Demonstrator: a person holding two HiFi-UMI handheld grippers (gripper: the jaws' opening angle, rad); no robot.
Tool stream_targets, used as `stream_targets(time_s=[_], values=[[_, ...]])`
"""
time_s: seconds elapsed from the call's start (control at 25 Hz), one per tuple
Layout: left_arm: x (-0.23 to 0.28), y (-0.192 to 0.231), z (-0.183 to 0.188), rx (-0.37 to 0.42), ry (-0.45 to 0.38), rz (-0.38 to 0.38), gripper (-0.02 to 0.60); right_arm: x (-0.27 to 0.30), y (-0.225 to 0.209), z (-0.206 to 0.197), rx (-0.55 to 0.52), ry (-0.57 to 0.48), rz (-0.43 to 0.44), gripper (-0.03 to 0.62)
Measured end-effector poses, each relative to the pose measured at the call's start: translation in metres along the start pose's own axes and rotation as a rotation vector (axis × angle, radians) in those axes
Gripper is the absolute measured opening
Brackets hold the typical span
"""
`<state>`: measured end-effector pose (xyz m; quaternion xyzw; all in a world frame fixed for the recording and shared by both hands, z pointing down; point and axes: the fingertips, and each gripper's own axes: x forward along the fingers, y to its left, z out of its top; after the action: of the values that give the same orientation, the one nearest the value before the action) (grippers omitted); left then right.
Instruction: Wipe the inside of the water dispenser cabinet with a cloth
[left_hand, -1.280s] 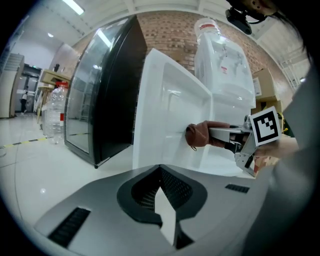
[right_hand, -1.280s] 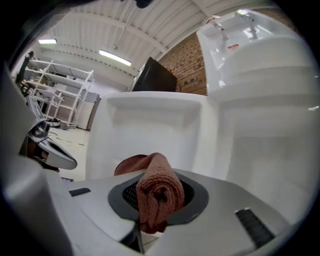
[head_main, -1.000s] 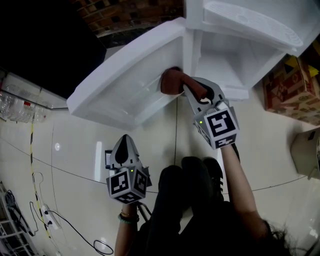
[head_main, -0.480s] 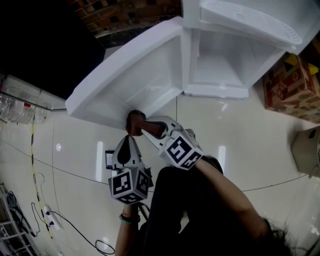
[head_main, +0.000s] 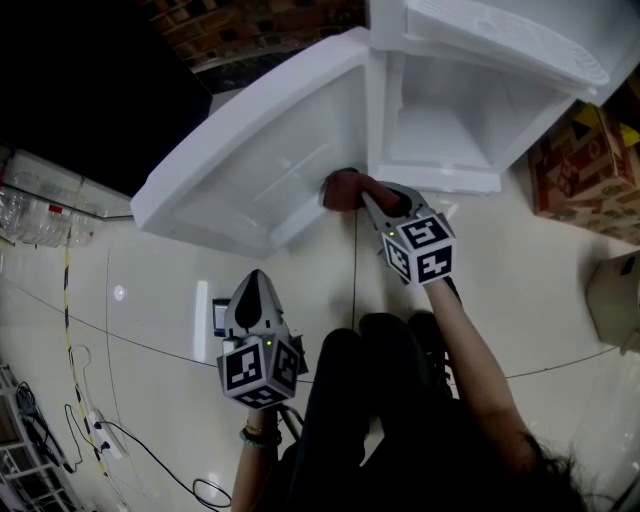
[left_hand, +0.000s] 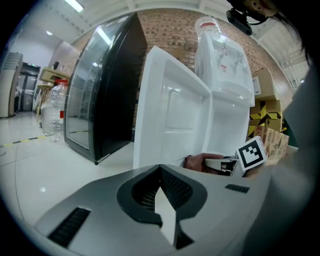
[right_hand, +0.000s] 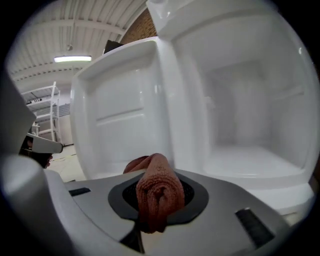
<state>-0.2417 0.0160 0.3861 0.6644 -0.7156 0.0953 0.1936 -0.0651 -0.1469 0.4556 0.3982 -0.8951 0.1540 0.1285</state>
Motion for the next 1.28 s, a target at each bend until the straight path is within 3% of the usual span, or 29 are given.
stream_targets(time_s=[0.16,0.4,0.8,1.0,1.28], values=[[0.000,-0.004,-0.001,0.002,0.003,-0.007,0.003,-0.022,-0.030,0.005,0.052,-0.024,-0.085,0.075],[0.009,-0.022,0.004,0.029,-0.016,-0.046,0.005,-0.049,-0.007,0.010,0.017,-0.066,-0.080,0.075],[0.027,-0.115,0.050,0.112,-0.129,-0.248,0.003,-0.118,0.002,0.043,0.000,-0.181,-0.142,0.075],[0.013,-0.158,0.035,0.175,-0.103,-0.352,0.003,-0.155,0.006,0.050,-0.018,-0.230,-0.166,0.075],[-0.002,-0.181,0.013,0.195,-0.075,-0.404,0.005,-0.192,0.006,0.034,0.018,-0.206,-0.221,0.075]])
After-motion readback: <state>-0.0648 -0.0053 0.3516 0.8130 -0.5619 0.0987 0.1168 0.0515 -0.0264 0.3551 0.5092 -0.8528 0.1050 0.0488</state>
